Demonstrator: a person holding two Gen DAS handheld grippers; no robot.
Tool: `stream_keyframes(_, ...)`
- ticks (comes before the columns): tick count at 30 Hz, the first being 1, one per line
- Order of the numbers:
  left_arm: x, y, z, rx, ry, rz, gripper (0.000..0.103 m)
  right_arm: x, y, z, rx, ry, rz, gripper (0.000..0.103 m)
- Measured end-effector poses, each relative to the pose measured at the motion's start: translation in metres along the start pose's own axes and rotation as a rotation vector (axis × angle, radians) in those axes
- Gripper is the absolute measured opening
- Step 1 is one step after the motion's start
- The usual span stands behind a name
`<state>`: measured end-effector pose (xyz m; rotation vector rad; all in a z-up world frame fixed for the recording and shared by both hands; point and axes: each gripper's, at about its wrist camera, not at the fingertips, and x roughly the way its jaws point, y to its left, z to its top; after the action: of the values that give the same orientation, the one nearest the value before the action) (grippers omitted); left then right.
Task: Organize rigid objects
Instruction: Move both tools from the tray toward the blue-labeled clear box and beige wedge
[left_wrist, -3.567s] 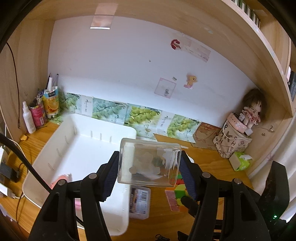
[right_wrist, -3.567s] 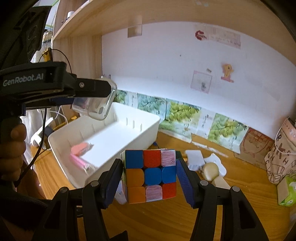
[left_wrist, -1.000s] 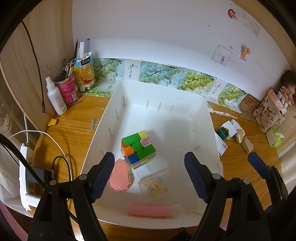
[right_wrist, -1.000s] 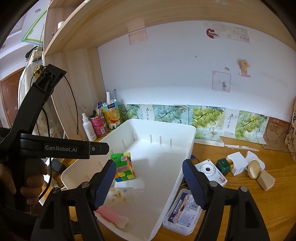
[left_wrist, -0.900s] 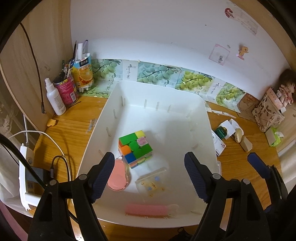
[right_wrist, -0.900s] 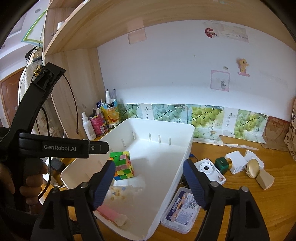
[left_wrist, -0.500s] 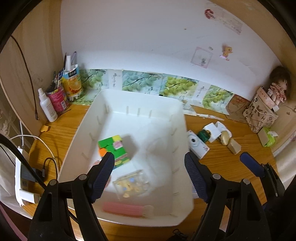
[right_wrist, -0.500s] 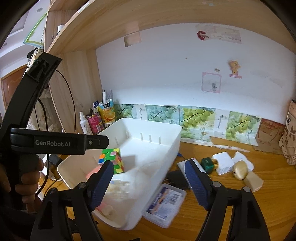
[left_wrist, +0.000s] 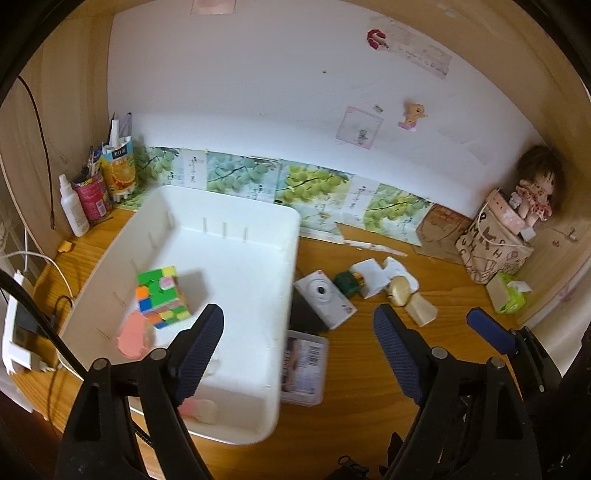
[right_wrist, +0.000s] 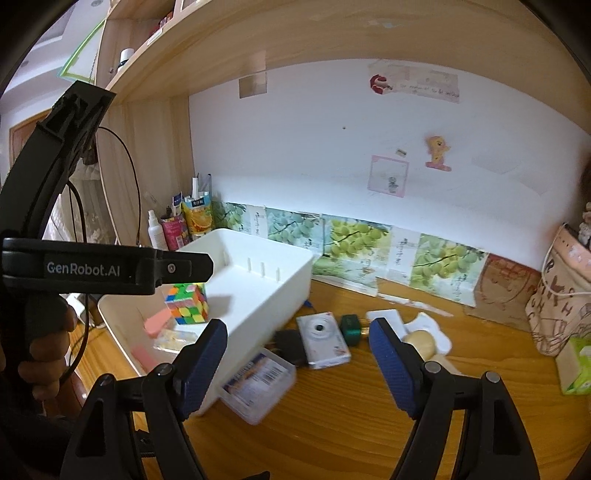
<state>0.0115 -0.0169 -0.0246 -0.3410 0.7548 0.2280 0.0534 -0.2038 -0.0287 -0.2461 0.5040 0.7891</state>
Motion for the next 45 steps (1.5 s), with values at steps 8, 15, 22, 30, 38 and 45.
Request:
stream_keyframes(8,0.001,-0.022,-0.015,-0.079,-0.006,-0.01,0.086,-0.011,-0.023,-0.008,-0.071,0.03,0.021,0.08)
stream_keyframes(15,0.005,-0.03,-0.03,-0.173,0.009,0.015,0.086,-0.014,-0.035,-0.018,-0.12,0.066,0.054,0.08)
stream_keyframes(22,0.015,-0.038,-0.046,-0.239,0.042,0.034,0.086,-0.013,-0.046,-0.03,-0.149,0.118,0.08,0.08)
stream_keyframes(30,0.038,-0.037,-0.065,-0.347,0.127,0.067,0.086,-0.003,-0.061,-0.048,-0.156,0.188,0.074,0.08)
stream_keyframes(38,0.061,-0.035,-0.075,-0.438,0.214,0.146,0.086,0.014,-0.078,-0.056,-0.126,0.241,0.03,0.08)
stream_keyframes(45,0.079,-0.034,-0.07,-0.518,0.27,0.23,0.087,0.037,-0.1,-0.057,-0.082,0.265,-0.034,0.08)
